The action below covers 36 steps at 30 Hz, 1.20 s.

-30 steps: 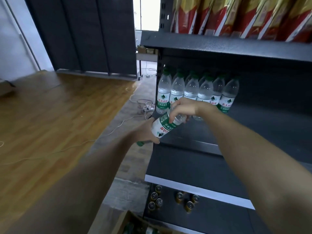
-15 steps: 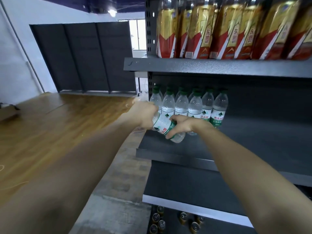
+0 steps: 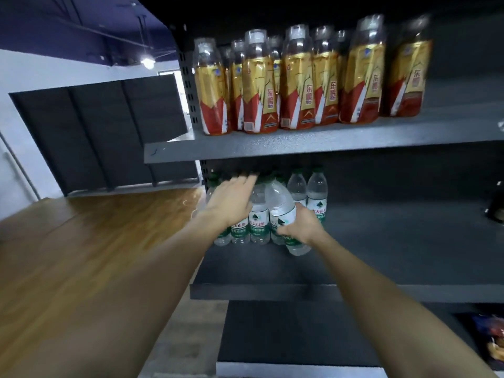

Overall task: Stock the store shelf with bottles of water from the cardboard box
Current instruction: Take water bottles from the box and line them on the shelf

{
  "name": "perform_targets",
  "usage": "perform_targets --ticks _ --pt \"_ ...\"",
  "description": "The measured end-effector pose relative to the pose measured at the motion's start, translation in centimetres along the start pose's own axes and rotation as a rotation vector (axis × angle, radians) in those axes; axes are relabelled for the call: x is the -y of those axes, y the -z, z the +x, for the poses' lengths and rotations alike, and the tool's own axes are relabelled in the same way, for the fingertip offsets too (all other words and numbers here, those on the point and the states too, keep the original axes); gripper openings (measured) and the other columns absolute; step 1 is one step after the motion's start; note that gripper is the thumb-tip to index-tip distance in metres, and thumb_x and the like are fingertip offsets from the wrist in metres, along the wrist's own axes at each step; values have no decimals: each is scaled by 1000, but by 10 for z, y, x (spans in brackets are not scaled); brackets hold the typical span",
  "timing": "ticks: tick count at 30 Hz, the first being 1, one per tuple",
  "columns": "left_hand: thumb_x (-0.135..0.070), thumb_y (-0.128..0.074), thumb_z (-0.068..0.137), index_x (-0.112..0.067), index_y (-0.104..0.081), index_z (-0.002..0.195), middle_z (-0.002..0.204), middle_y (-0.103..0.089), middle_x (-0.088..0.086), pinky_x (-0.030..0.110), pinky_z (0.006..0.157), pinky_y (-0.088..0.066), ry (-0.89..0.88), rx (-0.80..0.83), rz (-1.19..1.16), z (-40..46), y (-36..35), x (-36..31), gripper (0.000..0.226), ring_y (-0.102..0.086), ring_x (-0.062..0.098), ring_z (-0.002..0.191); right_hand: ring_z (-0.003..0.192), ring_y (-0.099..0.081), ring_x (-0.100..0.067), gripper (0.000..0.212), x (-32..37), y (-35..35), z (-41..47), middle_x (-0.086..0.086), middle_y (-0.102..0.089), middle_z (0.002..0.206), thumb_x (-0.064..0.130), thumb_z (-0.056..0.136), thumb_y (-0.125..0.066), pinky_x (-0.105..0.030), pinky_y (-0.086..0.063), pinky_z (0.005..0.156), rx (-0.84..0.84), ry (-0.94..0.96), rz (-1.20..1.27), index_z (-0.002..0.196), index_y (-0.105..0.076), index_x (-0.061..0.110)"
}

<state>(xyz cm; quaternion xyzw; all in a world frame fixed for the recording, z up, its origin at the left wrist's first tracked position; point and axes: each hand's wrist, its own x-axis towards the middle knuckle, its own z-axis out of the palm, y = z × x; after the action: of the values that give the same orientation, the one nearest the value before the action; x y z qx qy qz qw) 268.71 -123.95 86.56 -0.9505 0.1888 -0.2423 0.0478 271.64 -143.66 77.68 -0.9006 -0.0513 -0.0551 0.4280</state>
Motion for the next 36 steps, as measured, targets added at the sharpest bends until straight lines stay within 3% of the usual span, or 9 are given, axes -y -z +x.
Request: perform_targets --ticks 6,12,15,18,22,28,33,36 --pt "-19 -51 91 -12 -49 121 119 -57 9 38 89 -46 -59 181 -55 14 -34 -29 31 -55 30 110 97 -64 -15 51 -43 31 4 6 -69 103 23 65 -87 -28 -50 84 -109 -91 198 109 -61 24" --pt "-21 -49 93 -13 -52 118 116 -58 7 37 81 -43 -96 227 -84 38 -65 -62 26 -56 29 107 103 -64 -20 58 -73 43 9 4 -67 105 18 64 -88 -35 -52 93 -167 -163 249 112 -57 24" --pt "-22 -48 94 -14 -52 117 118 -58 5 35 76 -38 -114 264 -53 47 -75 -76 25 -56 28 107 111 -59 -23 69 -90 43 12 2 -64 107 34 54 -90 -42 -49 98 -127 -201 201 114 -56 27" --pt "-20 -46 94 -16 -53 108 113 -60 5 33 72 -36 -94 292 -44 54 -82 -81 16 -56 29 99 121 -42 -24 82 -104 44 18 2 -46 113 49 54 -88 -44 -38 108 -47 -234 87 126 -50 39" --pt "-18 -43 91 -19 -46 86 95 -62 4 32 65 -38 -28 381 -48 63 -91 -83 6 -52 25 80 111 -59 -22 94 -127 42 45 4 -61 114 62 30 -89 -43 -51 96 -22 -209 117 116 -53 45" --pt "-20 -45 87 -20 -49 82 87 -56 0 31 67 -40 10 472 -83 65 -104 -83 7 -54 26 82 107 -63 -17 75 -115 36 51 5 -67 115 27 58 -93 -39 -52 96 -49 -199 255 123 -55 27" --pt "-18 -47 87 -19 -51 80 85 -57 0 31 66 -40 14 503 -113 65 -108 -83 8 -56 25 82 104 -62 -20 65 -112 29 59 2 -63 113 26 68 -91 -38 -52 93 -34 -250 290 112 -43 19" --pt "-18 -49 83 -20 -48 73 79 -56 0 32 66 -44 35 565 -142 67 -113 -85 11 -61 27 83 110 -61 -25 73 -110 35 64 -2 -61 117 30 63 -92 -45 -52 96 44 -261 250 113 -39 23"
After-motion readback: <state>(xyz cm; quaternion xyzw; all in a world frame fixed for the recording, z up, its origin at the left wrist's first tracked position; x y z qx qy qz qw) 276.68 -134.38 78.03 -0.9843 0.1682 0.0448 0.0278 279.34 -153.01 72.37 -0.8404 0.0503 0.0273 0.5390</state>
